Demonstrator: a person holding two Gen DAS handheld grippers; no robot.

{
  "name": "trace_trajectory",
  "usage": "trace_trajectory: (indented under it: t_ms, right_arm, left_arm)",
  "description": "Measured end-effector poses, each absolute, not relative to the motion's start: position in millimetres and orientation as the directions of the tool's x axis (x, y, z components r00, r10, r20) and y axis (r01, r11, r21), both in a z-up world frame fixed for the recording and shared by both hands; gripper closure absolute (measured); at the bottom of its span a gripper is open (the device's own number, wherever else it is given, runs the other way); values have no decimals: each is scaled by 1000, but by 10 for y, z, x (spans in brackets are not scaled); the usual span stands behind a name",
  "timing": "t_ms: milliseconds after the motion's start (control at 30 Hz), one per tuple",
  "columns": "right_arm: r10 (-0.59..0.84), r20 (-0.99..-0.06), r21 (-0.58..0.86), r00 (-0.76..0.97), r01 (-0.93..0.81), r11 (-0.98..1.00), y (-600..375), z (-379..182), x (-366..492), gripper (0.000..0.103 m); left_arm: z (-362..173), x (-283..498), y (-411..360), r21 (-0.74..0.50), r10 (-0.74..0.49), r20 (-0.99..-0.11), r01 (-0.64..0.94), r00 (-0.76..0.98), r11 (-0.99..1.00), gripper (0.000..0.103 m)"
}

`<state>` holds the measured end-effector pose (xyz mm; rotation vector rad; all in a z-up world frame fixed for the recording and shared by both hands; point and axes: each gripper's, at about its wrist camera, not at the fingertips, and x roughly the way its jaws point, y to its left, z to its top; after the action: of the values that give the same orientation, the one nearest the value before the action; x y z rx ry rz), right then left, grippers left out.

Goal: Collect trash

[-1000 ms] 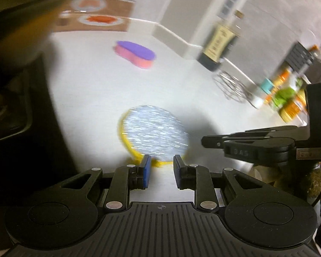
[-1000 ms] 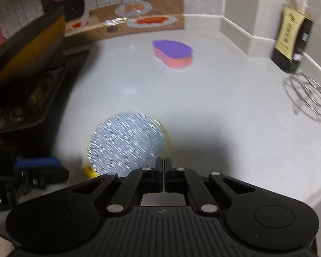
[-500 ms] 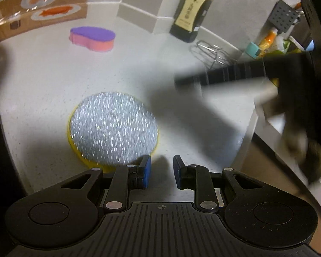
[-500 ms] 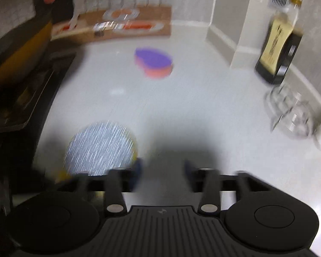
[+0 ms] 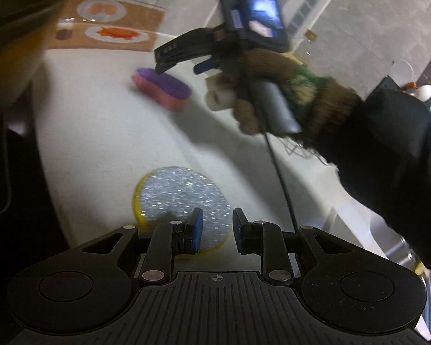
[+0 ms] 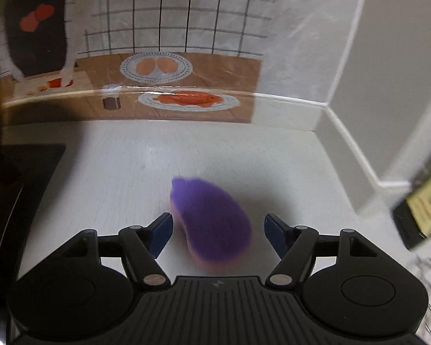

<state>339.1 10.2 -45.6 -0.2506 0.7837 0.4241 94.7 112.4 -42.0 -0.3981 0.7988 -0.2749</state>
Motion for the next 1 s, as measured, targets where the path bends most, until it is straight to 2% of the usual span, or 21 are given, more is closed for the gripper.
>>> trace_trajectory:
  t_ms: [233, 533, 800, 1000]
  right_arm:
    - [189, -783, -151, 593, -475, 867, 537, -840, 3787, 32]
    - [151, -794, -191, 588, -477, 858, 427, -850, 3631, 37]
    - [249, -803, -26, 542, -448, 894, -322, -535, 2684, 37]
    - [233, -806, 19, 544, -370, 929, -955, -528, 1805, 37]
  left_arm:
    - [-431, 877, 1233, -452, -369, -648, 53, 666, 891, 77]
    - [-418, 851, 1242, -464, -386, -641, 65, 664, 883, 77]
    - [-483, 937, 1156, -449, -364, -666, 41, 651, 893, 77]
    - [-548, 996, 1105, -427, -335, -692, 12, 640, 904, 77]
